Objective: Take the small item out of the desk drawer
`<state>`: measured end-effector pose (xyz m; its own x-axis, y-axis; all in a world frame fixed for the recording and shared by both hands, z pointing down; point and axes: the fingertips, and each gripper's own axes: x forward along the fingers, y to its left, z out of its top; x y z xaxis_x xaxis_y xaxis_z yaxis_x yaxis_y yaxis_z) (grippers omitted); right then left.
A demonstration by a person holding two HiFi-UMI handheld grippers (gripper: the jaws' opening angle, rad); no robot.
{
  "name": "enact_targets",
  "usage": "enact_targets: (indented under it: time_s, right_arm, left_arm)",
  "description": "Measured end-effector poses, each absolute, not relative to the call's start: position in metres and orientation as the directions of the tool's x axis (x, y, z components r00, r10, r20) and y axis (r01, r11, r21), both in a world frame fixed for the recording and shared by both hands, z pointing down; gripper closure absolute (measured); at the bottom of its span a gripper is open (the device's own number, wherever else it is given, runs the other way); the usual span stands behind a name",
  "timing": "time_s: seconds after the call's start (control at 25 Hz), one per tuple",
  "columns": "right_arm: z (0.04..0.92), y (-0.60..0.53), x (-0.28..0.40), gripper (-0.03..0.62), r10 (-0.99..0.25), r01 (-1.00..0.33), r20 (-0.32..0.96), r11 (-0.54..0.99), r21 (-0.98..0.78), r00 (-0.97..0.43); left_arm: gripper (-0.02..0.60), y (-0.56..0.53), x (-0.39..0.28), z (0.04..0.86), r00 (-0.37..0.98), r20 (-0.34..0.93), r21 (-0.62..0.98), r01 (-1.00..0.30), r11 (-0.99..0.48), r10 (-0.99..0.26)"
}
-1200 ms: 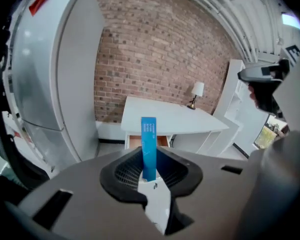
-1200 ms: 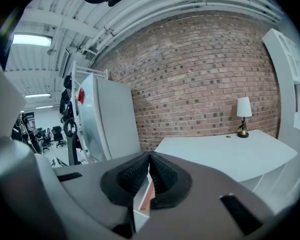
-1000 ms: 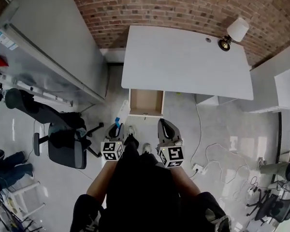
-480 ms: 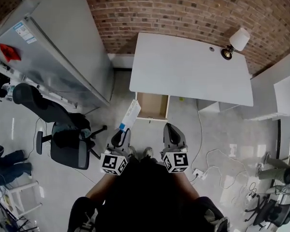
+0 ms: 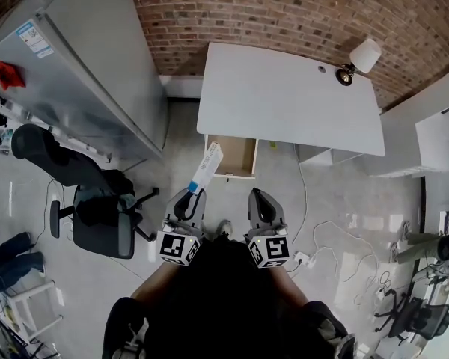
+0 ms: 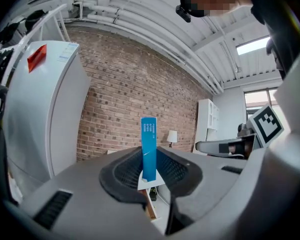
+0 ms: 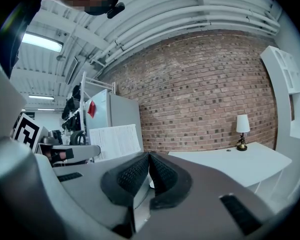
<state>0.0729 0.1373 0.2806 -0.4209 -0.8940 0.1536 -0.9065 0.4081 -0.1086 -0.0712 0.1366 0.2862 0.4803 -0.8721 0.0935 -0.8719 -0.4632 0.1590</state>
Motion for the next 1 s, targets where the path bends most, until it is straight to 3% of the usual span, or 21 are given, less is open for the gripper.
enact_targets:
  time_s: [1.0]
  right_arm:
    - [0.286, 0.155, 0.063, 0.568, -0.891, -0.906, 0.167, 0.413, -0.092, -0.423]
  left_arm:
    - [0.499, 0.149, -0.072, 0.296, 0.499, 0.093, 0.166, -0.861, -0.48, -0.862]
